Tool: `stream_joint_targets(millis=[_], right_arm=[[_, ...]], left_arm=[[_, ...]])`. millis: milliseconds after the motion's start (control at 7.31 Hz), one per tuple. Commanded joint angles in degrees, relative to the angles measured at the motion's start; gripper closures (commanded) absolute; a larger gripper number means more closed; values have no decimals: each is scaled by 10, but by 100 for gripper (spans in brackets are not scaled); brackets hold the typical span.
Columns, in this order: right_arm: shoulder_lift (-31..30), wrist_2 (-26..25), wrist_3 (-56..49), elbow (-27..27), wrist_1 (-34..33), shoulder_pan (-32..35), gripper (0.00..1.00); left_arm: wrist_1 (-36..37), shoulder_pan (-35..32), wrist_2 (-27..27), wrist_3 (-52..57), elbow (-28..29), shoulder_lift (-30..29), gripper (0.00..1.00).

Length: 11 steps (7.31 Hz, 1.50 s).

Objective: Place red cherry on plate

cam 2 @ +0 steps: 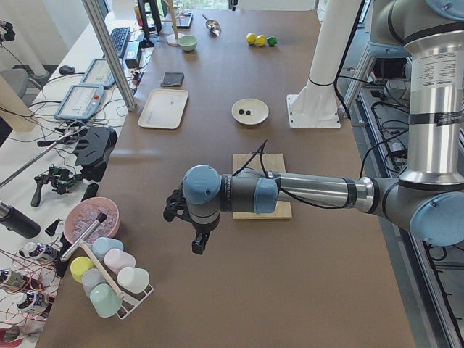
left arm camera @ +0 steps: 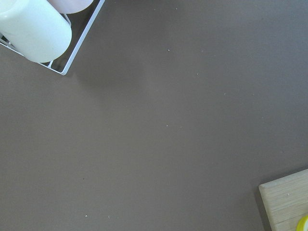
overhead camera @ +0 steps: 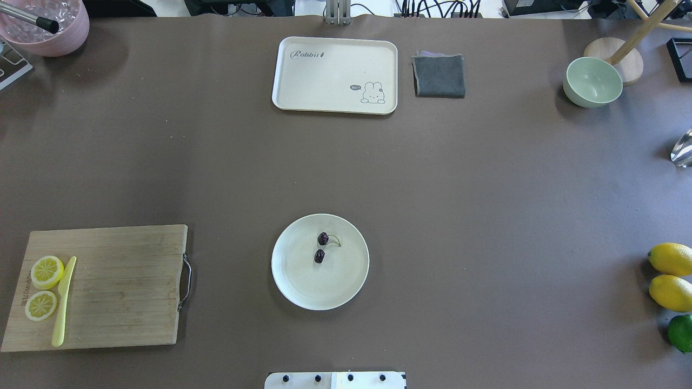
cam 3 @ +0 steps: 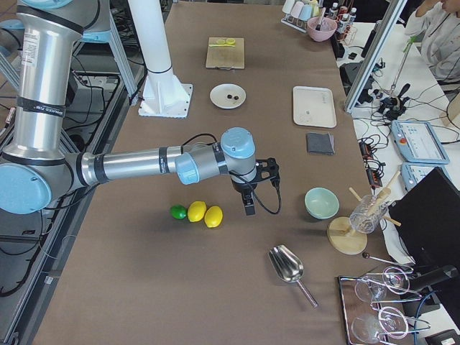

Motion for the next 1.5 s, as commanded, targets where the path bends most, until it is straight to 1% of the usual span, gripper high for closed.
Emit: stream_joint_targets(millis=[0,957,1231,1368], right_arm=[[1,1,0,0,0,0,0],[4,0,0,-1,1,2,0],[-7,2,0,-2,0,6,0],[-8,3,0,-4,2,8,0]], left_arm=[[-1,0,1,0,-2,0,2],[1,0,1,2,0,0,2],[0,0,29,2,6,-1,2],[1,0,30,3,-10,0,2]])
